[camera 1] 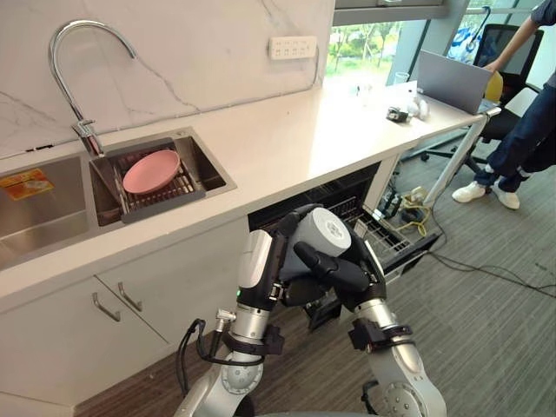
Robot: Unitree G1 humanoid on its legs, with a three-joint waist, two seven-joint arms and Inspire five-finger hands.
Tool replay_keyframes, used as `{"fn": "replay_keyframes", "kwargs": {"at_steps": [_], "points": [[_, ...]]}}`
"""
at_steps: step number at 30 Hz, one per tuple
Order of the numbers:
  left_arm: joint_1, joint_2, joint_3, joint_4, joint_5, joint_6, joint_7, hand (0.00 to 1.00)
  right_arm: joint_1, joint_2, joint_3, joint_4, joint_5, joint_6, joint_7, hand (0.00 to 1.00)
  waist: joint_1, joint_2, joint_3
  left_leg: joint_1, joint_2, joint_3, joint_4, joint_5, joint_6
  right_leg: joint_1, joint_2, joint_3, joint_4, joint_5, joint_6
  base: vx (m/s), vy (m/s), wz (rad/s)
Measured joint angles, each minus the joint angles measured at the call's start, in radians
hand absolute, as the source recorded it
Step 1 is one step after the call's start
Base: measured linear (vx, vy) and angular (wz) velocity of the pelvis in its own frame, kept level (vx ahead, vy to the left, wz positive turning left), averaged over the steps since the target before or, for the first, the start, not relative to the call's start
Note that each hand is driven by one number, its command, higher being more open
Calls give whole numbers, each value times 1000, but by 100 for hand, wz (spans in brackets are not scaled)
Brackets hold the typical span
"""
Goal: Walk over to the sink, pick up the cup, carry it to the dishwasher, place the cup inside the dishwasher, then close the dishwasher door
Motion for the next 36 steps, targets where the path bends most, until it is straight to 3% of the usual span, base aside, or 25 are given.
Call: {"fn": "replay_keyframes", "kwargs": {"at_steps": [4, 5, 15, 18, 23, 36], "points": [[-14, 0, -3, 0, 0, 0, 0, 0, 0, -1, -1, -6, 2, -11, 0, 0, 0, 1, -2, 0, 0, -1, 0, 0, 0, 1, 0, -1, 0, 0, 0, 0, 0, 0], [-15, 1, -3, 0, 1, 0, 1, 100, 0, -1, -1, -6, 3, -13, 0, 0, 0, 1, -2, 0, 0, -1, 0, 0, 0, 1, 0, -1, 0, 0, 0, 0, 0, 0], [-16, 2, -39, -2, -24, -6, 6, 100, -1, 6, -12, -7, 151, -17, -7, 0, 1, 1, -4, 0, 0, -3, 0, 1, 0, 2, 0, -3, 0, 0, 0, 0, 0, 0], [-15, 1, -78, -30, -75, -62, 0, 100, -5, 39, -34, 18, 219, -9, -40, 0, 3, 0, -4, 0, 0, -6, 0, 2, 0, 4, 0, -6, 0, 0, 0, 0, 0, 0], [-3, -2, -75, -42, -135, -84, 10, 100, -8, 66, -67, 41, 327, -9, -50, 0, 2, 2, -6, 0, 1, -8, -1, 3, 0, 5, 1, -9, 0, 0, 0, 0, 0, 0], [59, -52, 77, -44, -303, -105, 84, 100, -6, 118, -113, 114, 523, -41, -54, 0, 5, 2, -5, -3, 3, -13, -1, 3, -1, 7, 1, -16, -2, -1, -1, 0, 0, 0]]}}
